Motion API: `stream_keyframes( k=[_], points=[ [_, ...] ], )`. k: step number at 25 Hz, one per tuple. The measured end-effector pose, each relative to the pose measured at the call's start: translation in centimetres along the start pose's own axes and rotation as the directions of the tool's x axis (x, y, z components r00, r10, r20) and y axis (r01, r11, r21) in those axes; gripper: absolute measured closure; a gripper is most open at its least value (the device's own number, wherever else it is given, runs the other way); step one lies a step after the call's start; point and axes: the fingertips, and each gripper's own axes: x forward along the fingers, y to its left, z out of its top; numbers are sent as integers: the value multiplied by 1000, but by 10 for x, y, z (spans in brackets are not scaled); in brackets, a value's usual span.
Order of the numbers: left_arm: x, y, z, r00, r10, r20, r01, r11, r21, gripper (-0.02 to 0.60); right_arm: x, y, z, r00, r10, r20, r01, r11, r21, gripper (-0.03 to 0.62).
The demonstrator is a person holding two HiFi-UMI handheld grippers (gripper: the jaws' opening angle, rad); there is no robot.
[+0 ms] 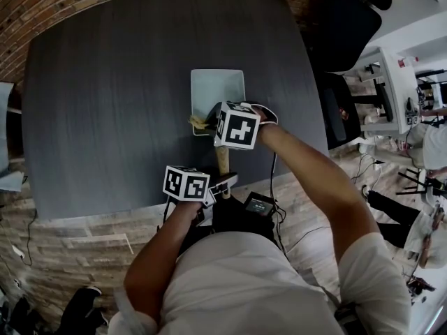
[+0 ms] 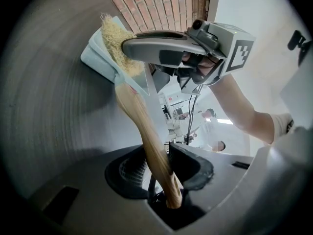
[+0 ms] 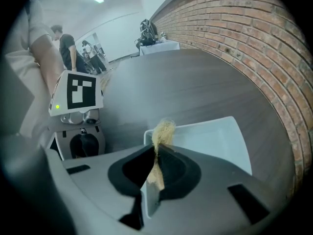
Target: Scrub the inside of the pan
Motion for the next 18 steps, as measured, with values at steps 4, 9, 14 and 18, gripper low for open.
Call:
stream_keyframes(
  k=[4,9,14,18],
  points=[
    [-1,-1,0,1000,2,0,-2,1000,2,449,-8,-12,0,998,-57,5,57,998,-11,562],
    [-1,0,0,1000,3,5,-3,1000,-7,449,-14,-38,-4,982,-186,-23,185,982,-49,562],
    [-1,0,0,1000,2,8,-2,1000,-8,449,-4,-53,-17,967,-240,-80,234,969,-84,539],
    [-1,-1,0,1000,1,5,-1,1000,-6,449,5,-56,-25,959,-266,-101,256,961,-99,409]
  ],
)
